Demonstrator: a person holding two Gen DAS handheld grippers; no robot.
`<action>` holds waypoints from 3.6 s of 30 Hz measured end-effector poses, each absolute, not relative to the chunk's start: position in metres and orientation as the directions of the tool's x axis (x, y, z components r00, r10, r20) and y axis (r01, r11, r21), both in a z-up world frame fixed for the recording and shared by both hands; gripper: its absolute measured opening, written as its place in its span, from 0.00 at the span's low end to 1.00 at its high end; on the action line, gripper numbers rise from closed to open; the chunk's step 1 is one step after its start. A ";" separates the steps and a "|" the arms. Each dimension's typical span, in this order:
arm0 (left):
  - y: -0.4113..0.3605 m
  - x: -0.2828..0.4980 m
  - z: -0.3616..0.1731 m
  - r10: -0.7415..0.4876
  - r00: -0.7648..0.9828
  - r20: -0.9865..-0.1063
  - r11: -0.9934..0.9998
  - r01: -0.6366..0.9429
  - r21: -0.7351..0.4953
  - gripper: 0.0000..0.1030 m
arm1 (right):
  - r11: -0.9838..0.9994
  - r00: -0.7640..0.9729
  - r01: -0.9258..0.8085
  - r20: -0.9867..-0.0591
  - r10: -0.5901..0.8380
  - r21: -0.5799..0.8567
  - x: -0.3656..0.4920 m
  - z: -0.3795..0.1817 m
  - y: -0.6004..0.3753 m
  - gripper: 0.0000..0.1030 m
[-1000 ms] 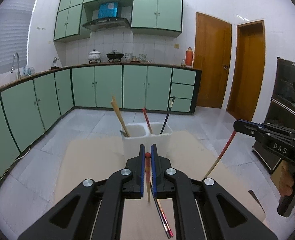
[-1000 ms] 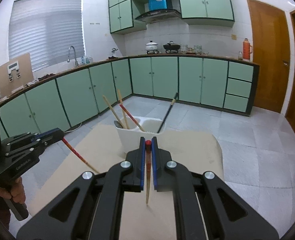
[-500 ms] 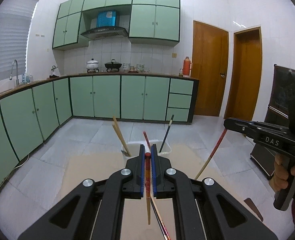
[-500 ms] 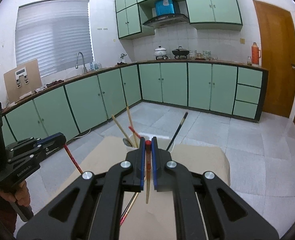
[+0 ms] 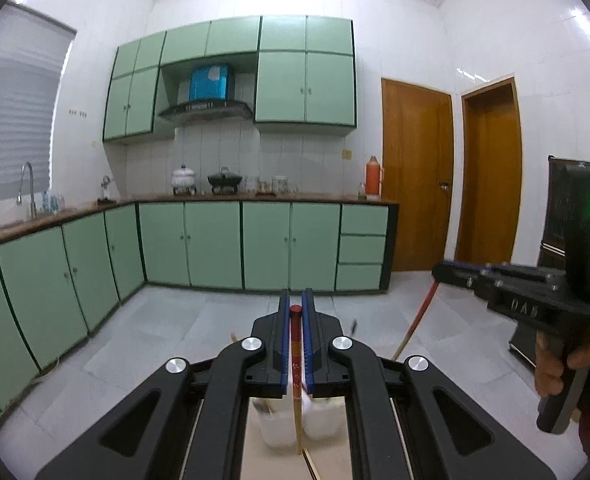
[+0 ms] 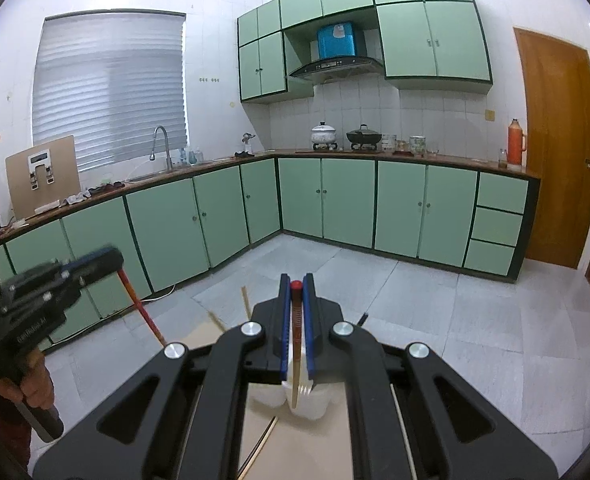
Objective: Organize utensils
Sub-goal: 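Lift both chopsticks upright and carry them over the white holder, then lower the chopsticks into the holder and open both tools, then move both tools back to the mat and grasp a red-tipped bamboo chopstick with the right tool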
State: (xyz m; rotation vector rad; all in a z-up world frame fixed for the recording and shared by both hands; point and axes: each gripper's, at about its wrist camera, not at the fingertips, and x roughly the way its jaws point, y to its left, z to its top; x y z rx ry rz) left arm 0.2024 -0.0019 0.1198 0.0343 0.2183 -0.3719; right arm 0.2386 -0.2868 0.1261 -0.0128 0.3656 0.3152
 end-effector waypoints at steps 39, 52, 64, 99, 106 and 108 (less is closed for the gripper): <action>0.001 0.286 0.079 -0.271 0.919 -0.285 0.962 0.263 -0.066 0.59 | 0.978 0.904 -0.208 -0.377 0.201 0.022 0.281 0.057 -0.298 0.52; 0.020 0.175 -0.003 -0.261 0.878 -0.401 0.963 0.266 -0.045 0.82 | 0.993 0.908 -0.108 -0.403 0.115 0.040 0.166 -0.020 -0.299 0.92; 0.028 0.129 -0.088 -0.229 0.810 -0.539 0.963 0.270 -0.004 0.83 | 0.995 0.861 -0.095 -0.498 0.099 0.032 0.123 -0.095 -0.268 0.92; 0.074 0.100 -0.149 -0.157 0.756 -0.636 0.979 0.202 -0.003 0.85 | 0.986 0.675 -0.153 -0.736 0.053 -0.070 0.116 -0.196 -0.186 0.69; 0.076 0.102 -0.151 -0.161 0.753 -0.638 0.980 0.200 -0.012 0.86 | 0.978 0.673 -0.187 -0.737 0.062 -0.088 0.117 -0.196 -0.176 0.67; 0.077 0.102 -0.151 -0.161 0.753 -0.639 0.980 0.199 -0.013 0.86 | 0.979 0.675 -0.180 -0.736 0.052 -0.096 0.117 -0.196 -0.177 0.65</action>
